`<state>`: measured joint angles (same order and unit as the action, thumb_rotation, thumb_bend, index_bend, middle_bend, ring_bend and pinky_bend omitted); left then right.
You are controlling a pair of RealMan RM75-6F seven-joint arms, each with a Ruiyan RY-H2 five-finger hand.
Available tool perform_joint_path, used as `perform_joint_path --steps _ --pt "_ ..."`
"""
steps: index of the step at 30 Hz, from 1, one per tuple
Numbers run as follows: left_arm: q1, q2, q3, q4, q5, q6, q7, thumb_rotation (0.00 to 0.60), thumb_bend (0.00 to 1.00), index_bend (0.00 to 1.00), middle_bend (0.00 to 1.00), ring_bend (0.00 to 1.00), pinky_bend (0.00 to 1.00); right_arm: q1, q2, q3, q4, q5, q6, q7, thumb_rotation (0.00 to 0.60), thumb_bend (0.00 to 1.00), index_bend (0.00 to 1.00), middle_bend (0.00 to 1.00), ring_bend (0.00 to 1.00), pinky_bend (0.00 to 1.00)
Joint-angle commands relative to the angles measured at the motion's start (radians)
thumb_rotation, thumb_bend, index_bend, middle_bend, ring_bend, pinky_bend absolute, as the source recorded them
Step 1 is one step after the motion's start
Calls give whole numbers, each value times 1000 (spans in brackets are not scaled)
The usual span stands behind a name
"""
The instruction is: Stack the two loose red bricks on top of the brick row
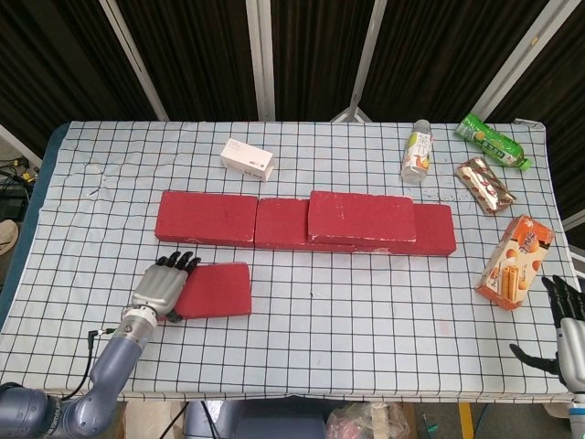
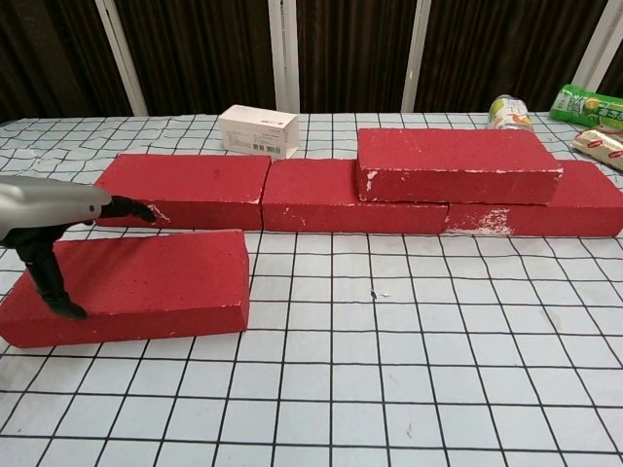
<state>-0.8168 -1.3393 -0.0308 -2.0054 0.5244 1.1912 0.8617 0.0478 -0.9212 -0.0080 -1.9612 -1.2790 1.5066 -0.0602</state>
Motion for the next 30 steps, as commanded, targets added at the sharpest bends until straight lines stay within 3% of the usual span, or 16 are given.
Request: perform_joint_path --steps 1,19,30 --pt "-6 -6 0 7 -5 -13 -7 600 0 0 0 0 126 0 1 6 0 6 -11 5 600 153 2 6 0 0" --pt "-37 -55 20 56 -28 0 25 600 0 0 2 0 175 -16 2 31 -5 14 -27 -2 600 154 3 6 0 0" --pt "-37 -75 18 68 4 35 25 600 0 4 162 74 245 -21 1 43 -8 27 -39 -7 600 153 3 6 0 0"
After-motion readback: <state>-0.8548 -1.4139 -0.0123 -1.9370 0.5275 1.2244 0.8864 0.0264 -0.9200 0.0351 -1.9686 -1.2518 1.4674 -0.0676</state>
